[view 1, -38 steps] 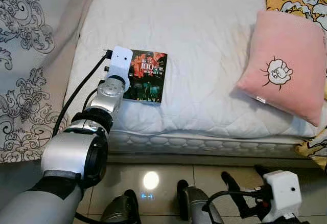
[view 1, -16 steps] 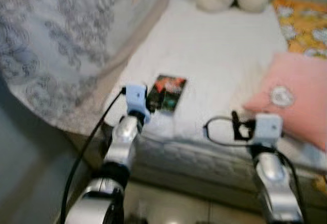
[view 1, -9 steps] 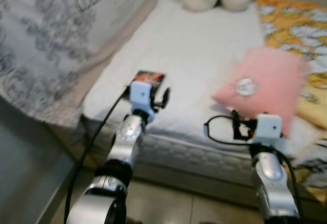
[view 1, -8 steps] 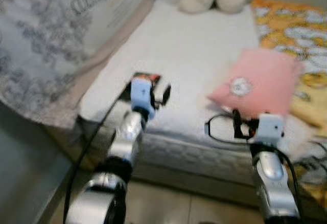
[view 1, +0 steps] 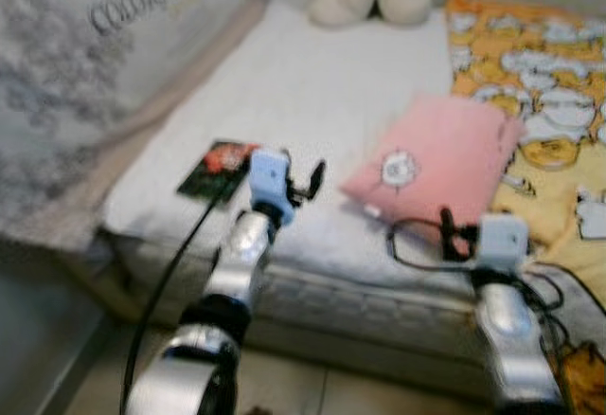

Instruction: Clean up the room

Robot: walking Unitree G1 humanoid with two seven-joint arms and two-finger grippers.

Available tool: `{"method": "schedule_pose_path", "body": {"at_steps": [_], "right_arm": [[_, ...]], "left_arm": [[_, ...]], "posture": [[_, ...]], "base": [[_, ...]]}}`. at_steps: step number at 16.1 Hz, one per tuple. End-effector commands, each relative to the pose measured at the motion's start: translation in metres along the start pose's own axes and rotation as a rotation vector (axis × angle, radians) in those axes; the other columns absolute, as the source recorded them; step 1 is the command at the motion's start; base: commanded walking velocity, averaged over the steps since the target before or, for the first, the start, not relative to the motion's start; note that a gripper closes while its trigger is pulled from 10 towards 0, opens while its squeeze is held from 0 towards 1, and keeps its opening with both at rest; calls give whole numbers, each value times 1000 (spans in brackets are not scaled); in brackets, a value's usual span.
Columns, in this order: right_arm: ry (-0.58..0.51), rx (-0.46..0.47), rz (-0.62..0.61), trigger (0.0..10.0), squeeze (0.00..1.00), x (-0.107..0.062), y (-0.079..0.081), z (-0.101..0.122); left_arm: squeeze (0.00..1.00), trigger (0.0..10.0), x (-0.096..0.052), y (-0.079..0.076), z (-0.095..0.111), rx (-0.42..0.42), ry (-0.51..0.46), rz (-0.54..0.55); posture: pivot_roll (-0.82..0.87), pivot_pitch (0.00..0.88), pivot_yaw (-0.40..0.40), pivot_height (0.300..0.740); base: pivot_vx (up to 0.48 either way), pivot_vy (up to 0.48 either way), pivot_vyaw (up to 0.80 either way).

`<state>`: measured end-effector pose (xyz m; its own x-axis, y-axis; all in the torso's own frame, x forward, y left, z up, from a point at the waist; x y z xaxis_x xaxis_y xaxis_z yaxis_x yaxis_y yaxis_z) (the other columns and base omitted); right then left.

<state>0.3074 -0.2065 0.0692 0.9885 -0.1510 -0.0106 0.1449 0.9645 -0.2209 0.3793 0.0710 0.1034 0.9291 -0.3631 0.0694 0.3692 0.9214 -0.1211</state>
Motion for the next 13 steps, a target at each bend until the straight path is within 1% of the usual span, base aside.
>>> {"method": "schedule_pose_path", "body": {"at_steps": [1, 5, 6, 8, 9, 11, 12, 13], "right_arm": [[11, 0, -11, 10000, 0, 0, -5, -3], [-4, 15, 9, 10000, 0, 1, -1, 1], [-11, 5, 13, 10000, 0, 1, -1, 1], [-13, 10, 18, 10000, 0, 2, 0, 1], [-11, 10, 21, 10000, 0, 2, 0, 1], [-16, 20, 40, 10000, 0, 1, 1, 3], [-15, 27, 41, 10000, 0, 2, 2, 3], [-16, 31, 42, 10000, 0, 2, 3, 4]], "left_arm": [[0, 10000, 1, 0, 1, -8, -1, 0], [0, 10000, 5, -6, 3, -32, -9, -11], [0, 10000, 6, -5, 4, -41, -8, -1], [0, 10000, 7, 4, 3, -47, 8, 53], [0, 10000, 7, 6, 3, -44, 9, 63], [0, 10000, 8, 12, 3, -36, 17, 84], [0, 10000, 9, 18, 8, -30, 11, 109], [0, 10000, 10, 21, 9, -26, 8, 121]], "posture": [[-152, 0, 65, 740], [-153, 0, 60, 740], [-153, 0, 60, 740], [-166, 0, 67, 740], [-166, 0, 66, 740], [-164, 0, 65, 740], [-164, 0, 64, 740], [-165, 0, 65, 740]], "base": [[480, 0, -663], [480, 0, -686], [480, 0, -694], [471, 0, 0], [461, 0, 0], [379, 296, 0], [364, 315, 0], [364, 311, 0]]}}
Point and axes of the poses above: a point about 5 cm out from each wrist's last joint towards the gripper, its own x axis pointing out of the wrist towards the gripper, its own z axis along the axis of the wrist's last joint, y = z × x, the point moved 4 cm from there along x, pointing out of the wrist towards the gripper, and after that the axes turned 4 degrees about -x, right-handed, at the moved point
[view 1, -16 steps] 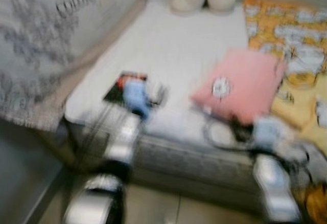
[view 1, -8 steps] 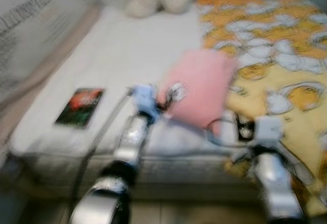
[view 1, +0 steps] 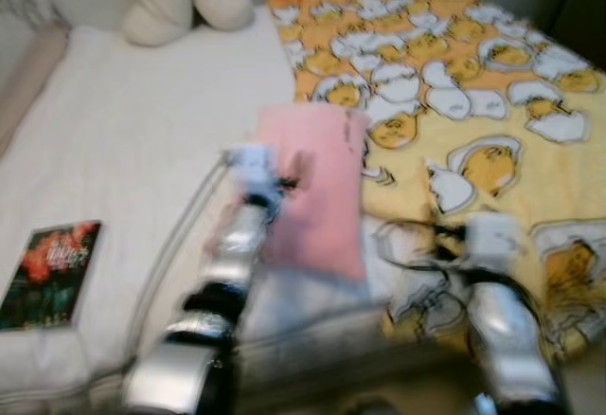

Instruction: Clean up the room

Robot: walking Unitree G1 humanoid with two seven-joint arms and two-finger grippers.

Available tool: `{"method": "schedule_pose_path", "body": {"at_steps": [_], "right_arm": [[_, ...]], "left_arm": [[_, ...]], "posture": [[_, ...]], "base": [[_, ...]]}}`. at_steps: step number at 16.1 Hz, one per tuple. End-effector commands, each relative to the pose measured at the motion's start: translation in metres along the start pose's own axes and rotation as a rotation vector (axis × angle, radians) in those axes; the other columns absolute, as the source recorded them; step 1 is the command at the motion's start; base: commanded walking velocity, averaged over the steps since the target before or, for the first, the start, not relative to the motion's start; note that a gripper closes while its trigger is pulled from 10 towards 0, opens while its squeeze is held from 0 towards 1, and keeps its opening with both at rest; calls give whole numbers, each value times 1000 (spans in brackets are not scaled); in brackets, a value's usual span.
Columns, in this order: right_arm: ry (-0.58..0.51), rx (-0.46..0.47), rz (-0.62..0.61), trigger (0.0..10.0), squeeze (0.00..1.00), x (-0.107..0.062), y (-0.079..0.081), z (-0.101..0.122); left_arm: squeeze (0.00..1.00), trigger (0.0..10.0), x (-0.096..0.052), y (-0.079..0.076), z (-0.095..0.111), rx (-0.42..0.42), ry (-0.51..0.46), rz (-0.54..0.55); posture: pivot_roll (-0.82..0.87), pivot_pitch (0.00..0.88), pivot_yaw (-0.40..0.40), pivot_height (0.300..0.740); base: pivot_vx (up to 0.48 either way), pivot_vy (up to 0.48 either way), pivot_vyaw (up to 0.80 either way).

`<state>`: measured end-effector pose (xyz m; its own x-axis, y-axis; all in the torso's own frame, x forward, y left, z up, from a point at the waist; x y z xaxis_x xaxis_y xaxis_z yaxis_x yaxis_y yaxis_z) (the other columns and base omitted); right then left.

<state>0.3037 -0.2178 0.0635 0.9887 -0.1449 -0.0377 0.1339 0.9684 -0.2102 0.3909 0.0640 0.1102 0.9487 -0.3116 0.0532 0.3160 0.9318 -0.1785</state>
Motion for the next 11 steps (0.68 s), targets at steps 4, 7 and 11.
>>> {"method": "schedule_pose_path", "body": {"at_steps": [4, 7, 11], "right_arm": [[-66, 232, 76, 10000, 0, 23, 17, 46], [162, 594, 264, 10000, 0, 26, 42, 41], [256, 509, 253, 10000, 0, 27, 5, 30]], "left_arm": [[0, 10000, 13, 59, 39, 105, -13, 217], [0, 10000, 18, 35, 9, -42, 366, -90], [0, 10000, 22, 31, 25, -159, 421, -208]], "posture": [[-177, 0, 55, 740], [-172, 0, 46, 740], [-172, 0, 37, 740]], "base": [[168, 172, 0], [0, 0, 0], [0, 0, 0]]}}
Point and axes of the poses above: a point about 5 cm out from each wrist's last joint towards the gripper, its own x axis pointing out of the wrist towards the gripper, its own z axis along the axis of the wrist's last joint, y = z × x, the point moved 4 cm from there along x, pointing out of the wrist towards the gripper, and after that the axes turned 4 degrees about -x, right-handed, at the moved point
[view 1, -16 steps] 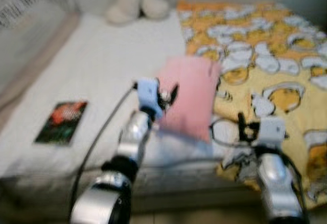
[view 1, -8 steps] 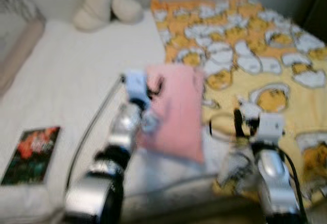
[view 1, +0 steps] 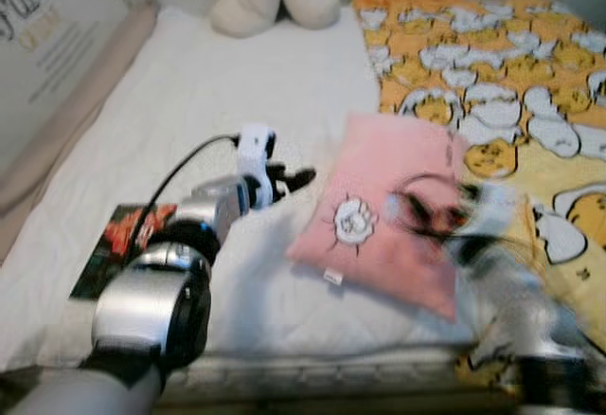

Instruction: Clean up the room

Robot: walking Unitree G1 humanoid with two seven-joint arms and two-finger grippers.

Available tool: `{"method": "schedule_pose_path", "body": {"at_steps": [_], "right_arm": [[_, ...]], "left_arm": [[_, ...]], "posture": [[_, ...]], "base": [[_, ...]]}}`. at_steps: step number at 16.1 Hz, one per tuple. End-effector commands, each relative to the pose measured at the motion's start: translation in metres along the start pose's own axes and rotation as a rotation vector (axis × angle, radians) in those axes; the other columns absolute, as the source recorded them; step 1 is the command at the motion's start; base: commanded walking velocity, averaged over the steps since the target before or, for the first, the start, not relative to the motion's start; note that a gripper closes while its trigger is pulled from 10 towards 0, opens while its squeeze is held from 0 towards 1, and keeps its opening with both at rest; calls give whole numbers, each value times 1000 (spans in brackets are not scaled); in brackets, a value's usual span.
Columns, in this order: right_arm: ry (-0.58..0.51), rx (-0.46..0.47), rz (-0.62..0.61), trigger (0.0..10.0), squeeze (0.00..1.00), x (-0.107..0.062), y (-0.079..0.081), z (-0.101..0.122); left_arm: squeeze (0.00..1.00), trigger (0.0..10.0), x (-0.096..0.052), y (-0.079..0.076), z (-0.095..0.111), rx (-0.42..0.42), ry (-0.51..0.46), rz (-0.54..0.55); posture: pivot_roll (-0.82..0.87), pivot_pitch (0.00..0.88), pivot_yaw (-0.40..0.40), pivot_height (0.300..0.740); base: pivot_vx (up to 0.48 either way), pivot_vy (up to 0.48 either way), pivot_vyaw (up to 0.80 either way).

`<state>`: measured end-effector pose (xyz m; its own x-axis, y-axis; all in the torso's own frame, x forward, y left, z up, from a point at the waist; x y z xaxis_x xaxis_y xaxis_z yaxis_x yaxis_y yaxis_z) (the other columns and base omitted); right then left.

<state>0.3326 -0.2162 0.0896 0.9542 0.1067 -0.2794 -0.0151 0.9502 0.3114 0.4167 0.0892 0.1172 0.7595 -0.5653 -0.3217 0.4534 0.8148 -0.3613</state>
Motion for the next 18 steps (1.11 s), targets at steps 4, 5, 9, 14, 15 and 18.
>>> {"method": "schedule_pose_path", "body": {"at_steps": [4, 5, 9, 14, 15, 18], "right_arm": [[-11, -69, -81, 10000, 0, -9, -27, 13], [7, -66, -99, 10000, 0, -17, -35, 13], [84, -16, -136, 10000, 0, -28, -52, -4], [3, -72, 31, 10000, 0, 18, -7, -11], [1, -65, 60, 10000, 0, 28, 6, -11], [39, -47, 155, 10000, 0, 44, 38, -23]], "left_arm": [[0, 10000, 3, -6, 23, 28, -28, 24], [0, 10000, 3, -5, 19, 42, -1, 27], [0, 10000, 7, -1, -11, 171, 111, 103], [0, 10000, 7, 10, -11, 203, 62, 243], [0, 10000, 6, 12, -7, 203, 46, 264], [0, 10000, 9, 4, -10, 103, 40, 225]], "posture": [[-191, 23, 43, 740], [-203, 39, 48, 740], [-228, 130, 66, 740], [-250, 229, 83, 740], [-249, 238, 81, 740], [-220, 248, 71, 740]], "base": [[0, 0, 0], [0, 0, 0], [0, 0, 0], [0, 0, 0], [0, 0, 0], [0, 0, 0]]}}
Point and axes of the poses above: a point about 5 cm out from each wrist's last joint towards the gripper, its own x axis pointing out of the wrist towards the gripper, its own z axis along the axis of the wrist's last joint, y = z × x, the point moved 4 cm from there along x, pointing out of the wrist towards the gripper, and after that the axes turned 4 degrees about -x, right-handed, at the moved point
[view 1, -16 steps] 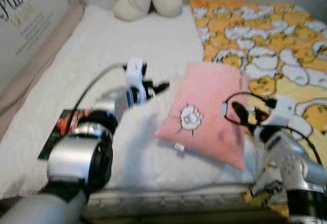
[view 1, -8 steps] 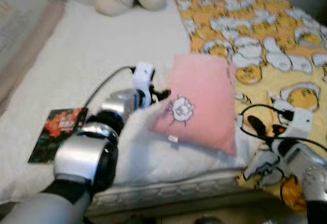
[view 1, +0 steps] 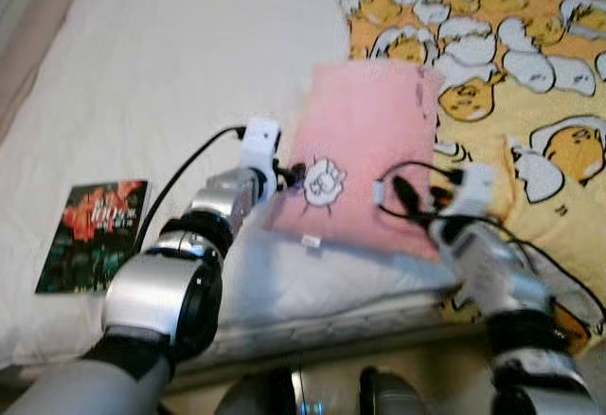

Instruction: Clean up the room

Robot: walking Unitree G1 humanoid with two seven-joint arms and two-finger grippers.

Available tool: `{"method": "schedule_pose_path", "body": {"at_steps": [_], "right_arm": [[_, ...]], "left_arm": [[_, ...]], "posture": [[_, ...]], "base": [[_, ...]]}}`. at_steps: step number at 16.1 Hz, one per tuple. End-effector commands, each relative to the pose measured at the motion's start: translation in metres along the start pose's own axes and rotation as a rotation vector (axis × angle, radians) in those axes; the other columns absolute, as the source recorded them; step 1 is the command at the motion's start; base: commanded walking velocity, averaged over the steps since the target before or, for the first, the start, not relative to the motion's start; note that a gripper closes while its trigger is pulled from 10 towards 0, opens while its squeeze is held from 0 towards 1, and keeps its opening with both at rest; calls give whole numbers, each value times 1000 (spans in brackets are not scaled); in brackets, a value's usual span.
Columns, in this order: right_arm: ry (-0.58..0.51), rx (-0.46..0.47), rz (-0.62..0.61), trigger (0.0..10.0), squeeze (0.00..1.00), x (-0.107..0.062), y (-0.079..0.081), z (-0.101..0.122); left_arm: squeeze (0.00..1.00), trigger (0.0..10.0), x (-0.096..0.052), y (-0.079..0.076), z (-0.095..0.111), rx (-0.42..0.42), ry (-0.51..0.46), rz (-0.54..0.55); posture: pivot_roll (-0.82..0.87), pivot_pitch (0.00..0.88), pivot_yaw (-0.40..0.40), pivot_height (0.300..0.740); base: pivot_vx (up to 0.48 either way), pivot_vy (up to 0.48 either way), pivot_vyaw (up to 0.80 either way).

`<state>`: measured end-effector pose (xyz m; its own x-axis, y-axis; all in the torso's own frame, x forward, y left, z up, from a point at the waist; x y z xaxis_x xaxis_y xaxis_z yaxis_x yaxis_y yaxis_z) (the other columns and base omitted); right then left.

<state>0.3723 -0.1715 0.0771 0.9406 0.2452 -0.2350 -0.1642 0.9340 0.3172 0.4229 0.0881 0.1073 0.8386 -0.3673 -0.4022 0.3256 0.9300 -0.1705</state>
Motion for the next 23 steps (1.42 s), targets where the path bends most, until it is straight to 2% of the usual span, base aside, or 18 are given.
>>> {"method": "schedule_pose_path", "body": {"at_steps": [1, 2, 3, 5, 6, 8, 9, 10, 13, 15, 19, 20, 22, 23], "right_arm": [[57, -1, 18, 10000, 0, 5, 7, -18], [59, 3, 20, 10000, 0, 6, 8, -20], [62, 13, 22, 10000, 0, 7, 8, -24], [61, 17, 23, 10000, 0, 6, 7, -29], [59, 27, 13, 10000, 0, 5, 4, -31], [62, 18, 2, 10000, 0, 5, 0, -32], [58, 5, 9, 0, 0, 8, 1, -30], [46, 11, 24, 0, 0, 9, 3, -27], [24, 12, 40, 0, 0, 8, 6, -24], [-2, 26, 52, 0, 0, 6, 7, -21], [-7, 18, 69, 0, 0, 5, 8, -24], [-5, 21, 75, 0, 0, 4, 9, -26], [-2, 20, 62, 0, 0, 5, 6, -26], [-3, 23, 54, 0, 0, 5, 4, -26]], "left_arm": [[0, 10000, 2, -12, -8, -50, 28, -46], [0, 10000, 3, -15, -9, -67, 23, -56], [0, 10000, 4, -24, -8, -139, 14, -103], [0, 10000, 6, -55, -3, -287, 0, -278], [0, 10000, 5, -74, -2, -320, 9, -375], [0, 10000, 5, -91, -7, -346, 29, -445], [0, 10000, 5, -100, -13, -339, 50, -472], [0, 0, 4, -105, -17, -326, 65, -492], [0, 0, 3, -106, -28, -302, 82, -506], [0, 0, 2, -102, -34, -302, 85, -506], [0, 0, 1, -90, -48, -238, 108, -473], [0, 0, 1, -85, -48, -221, 101, -453], [0, 0, -1, -89, -43, -128, 67, -506], [0, 0, -1, -89, -42, -110, 63, -502]], "posture": [[-201, 254, 66, 740], [-197, 255, 66, 740], [-186, 256, 61, 740], [-178, 261, 56, 740], [-178, 261, 56, 740], [-194, 259, 57, 740], [-195, 255, 61, 740], [-194, 250, 60, 740], [-191, 232, 57, 740], [-187, 228, 53, 740], [-173, 224, 40, 740], [-169, 219, 38, 740], [-157, 205, 37, 740], [-153, 200, 36, 740]], "base": [[0, 0, 0], [0, 0, 0], [0, 0, 0], [0, 0, 0], [0, 0, 0], [0, 0, 0], [0, 0, 0], [0, 0, 0], [0, 0, 0], [0, 0, 0], [0, 0, 0], [0, 0, 0], [0, 0, 0], [0, 0, 0]]}}
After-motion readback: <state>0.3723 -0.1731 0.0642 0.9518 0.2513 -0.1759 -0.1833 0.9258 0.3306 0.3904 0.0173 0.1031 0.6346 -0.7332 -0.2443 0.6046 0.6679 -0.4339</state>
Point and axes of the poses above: a point about 5 cm out from each wrist's last joint towards the gripper, its own x axis pointing out of the wrist towards the gripper, its own z axis along the axis of the wrist's last joint, y = z × x, the point moved 4 cm from there along x, pointing out of the wrist towards the gripper, and after that the axes turned 4 degrees about -x, right-handed, at the moved point
